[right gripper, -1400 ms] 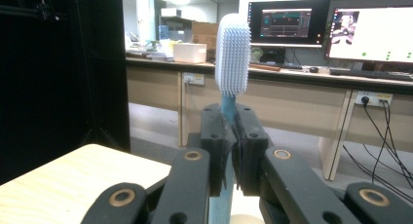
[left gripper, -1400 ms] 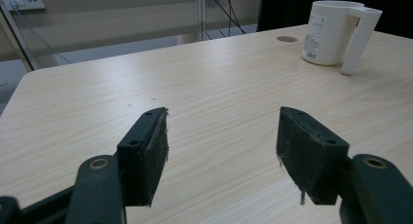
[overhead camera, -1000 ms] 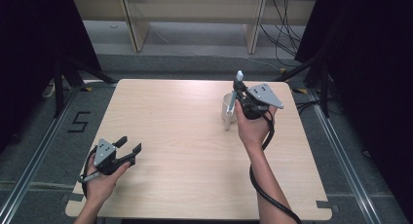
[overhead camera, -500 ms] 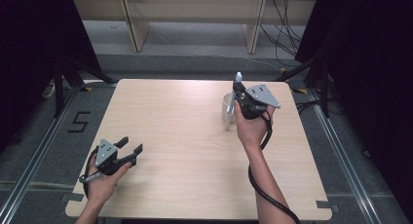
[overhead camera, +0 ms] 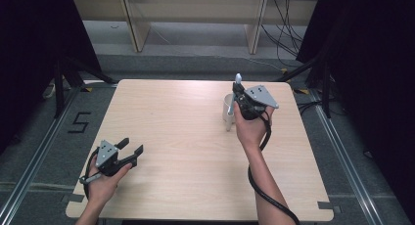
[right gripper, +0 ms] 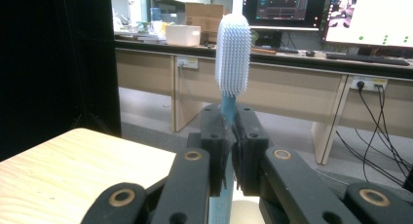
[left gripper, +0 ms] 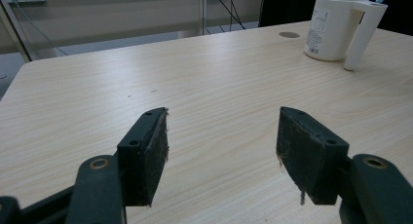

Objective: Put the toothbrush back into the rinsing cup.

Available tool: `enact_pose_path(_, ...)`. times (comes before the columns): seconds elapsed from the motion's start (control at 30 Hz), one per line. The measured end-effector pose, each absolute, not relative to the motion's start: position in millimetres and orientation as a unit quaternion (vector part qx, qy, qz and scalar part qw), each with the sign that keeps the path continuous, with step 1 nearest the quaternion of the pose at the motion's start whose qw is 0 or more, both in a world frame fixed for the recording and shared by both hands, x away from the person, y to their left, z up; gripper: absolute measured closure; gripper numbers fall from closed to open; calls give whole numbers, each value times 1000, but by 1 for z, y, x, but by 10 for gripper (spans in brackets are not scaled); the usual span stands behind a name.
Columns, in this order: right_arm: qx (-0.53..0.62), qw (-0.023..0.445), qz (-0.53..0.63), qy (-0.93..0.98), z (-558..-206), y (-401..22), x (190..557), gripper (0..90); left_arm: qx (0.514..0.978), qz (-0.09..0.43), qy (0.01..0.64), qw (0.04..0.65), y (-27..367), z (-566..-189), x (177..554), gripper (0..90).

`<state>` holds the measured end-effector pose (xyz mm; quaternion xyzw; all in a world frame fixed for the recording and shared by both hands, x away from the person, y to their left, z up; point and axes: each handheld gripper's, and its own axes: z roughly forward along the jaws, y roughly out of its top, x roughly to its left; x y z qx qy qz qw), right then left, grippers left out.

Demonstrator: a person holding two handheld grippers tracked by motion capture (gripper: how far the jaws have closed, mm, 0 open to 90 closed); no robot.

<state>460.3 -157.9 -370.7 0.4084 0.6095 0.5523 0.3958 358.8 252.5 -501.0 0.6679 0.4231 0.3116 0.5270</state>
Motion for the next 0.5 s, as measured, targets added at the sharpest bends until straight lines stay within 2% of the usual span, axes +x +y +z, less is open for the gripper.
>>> enact_pose_path(0.5,413,391,549,612,-377,-158,463,850,669,310,423,526,252,-503,360,355)
